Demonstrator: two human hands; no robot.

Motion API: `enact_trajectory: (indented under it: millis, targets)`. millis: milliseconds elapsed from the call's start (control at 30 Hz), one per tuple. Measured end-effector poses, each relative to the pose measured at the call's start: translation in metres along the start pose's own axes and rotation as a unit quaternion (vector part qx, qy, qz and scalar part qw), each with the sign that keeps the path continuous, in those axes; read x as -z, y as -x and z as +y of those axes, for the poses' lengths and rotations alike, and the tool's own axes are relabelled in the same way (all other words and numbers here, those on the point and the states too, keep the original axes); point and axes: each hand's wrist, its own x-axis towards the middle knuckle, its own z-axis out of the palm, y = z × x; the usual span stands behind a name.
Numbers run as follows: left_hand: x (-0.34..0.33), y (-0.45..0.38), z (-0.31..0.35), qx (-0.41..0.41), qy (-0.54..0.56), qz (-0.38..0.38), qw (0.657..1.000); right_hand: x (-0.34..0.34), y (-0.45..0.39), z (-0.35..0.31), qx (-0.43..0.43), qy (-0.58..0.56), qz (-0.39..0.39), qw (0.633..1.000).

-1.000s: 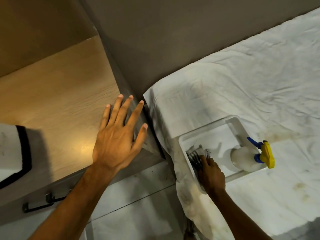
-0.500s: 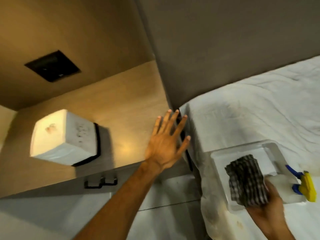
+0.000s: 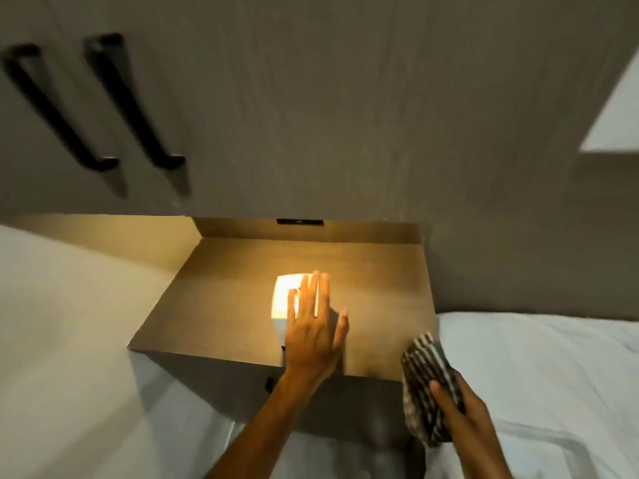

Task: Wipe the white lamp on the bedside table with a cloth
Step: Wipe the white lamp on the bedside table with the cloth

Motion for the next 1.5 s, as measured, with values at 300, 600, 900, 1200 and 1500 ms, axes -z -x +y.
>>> enact_trajectory:
  millis: [300,600,900,1200,1500]
  targets:
    - [0.005,-0.01,-0.118,0.082,0.079,-0.123,0.986,-0.186,-0.05,-0.08,0.134,0.212,0.008,0.968]
    - [-0.016,-0.015,-0.121,0.07,0.084,-0.11,0.988,-0.23,-0.092,-0.063,0.229,0.389,-0.147,0.88]
    - [-0.019,-0.014,-0.119,0.076,0.104,-0.092,0.987,-0.207,-0.108,-0.048,0.286,0.573,-0.24,0.729]
    - [-0.022,-0.013,-0.118,0.084,0.123,-0.084,0.985,-0.203,-0.102,-0.045,0.276,0.557,-0.245,0.744]
    - [-0.014,-0.017,-0.115,0.091,0.132,-0.099,0.982,-0.211,-0.123,-0.065,0.254,0.559,-0.232,0.754]
